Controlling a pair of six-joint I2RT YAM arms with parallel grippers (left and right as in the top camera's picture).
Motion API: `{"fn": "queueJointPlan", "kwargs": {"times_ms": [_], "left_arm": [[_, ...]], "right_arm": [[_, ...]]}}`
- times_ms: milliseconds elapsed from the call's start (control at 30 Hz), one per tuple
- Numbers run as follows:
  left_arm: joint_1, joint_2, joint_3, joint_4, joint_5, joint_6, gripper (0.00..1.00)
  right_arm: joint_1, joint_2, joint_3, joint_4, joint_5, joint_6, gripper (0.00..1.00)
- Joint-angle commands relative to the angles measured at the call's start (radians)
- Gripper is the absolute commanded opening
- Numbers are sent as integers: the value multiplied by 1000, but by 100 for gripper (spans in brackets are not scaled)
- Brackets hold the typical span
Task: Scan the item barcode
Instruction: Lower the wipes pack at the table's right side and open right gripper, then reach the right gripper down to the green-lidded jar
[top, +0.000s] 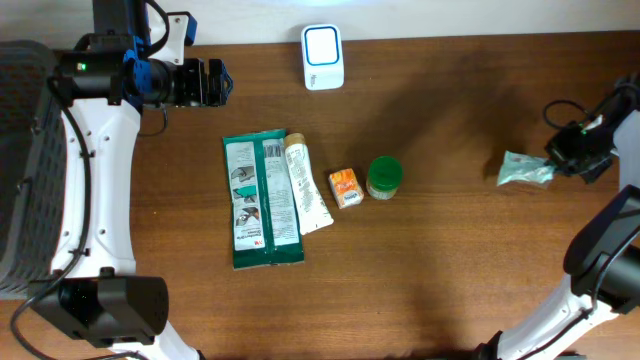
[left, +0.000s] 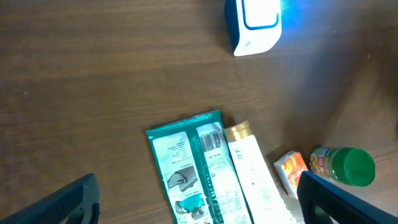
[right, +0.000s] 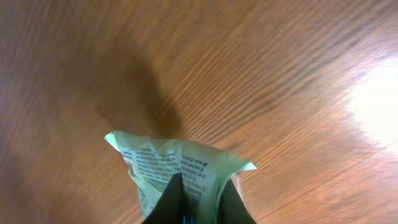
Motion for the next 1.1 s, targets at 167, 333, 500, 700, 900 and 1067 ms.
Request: {"fn": "queueJointPlan", "kwargs": {"times_ms": [167, 333, 500, 700, 900, 1067], "left_arm": [[1, -6, 2, -1, 8, -10, 99], [1, -6, 2, -1, 8, -10, 99], [1, -6, 2, -1, 8, -10, 99], [1, -6, 2, -1, 8, -10, 99], [1, -6, 2, -1, 8, -10, 99], [1, -6, 2, -1, 8, -10, 99]], "right_arm": [[-10, -5, 55, -73, -26, -157, 92], [84, -28, 388, -375, -82, -306, 98], [407, -37, 508, -399, -234, -327, 98], [692, -25, 438, -305, -95, -214, 98], [855, 28, 321, -271, 160, 209, 99], [865, 30, 185, -200, 187, 316, 98]]}}
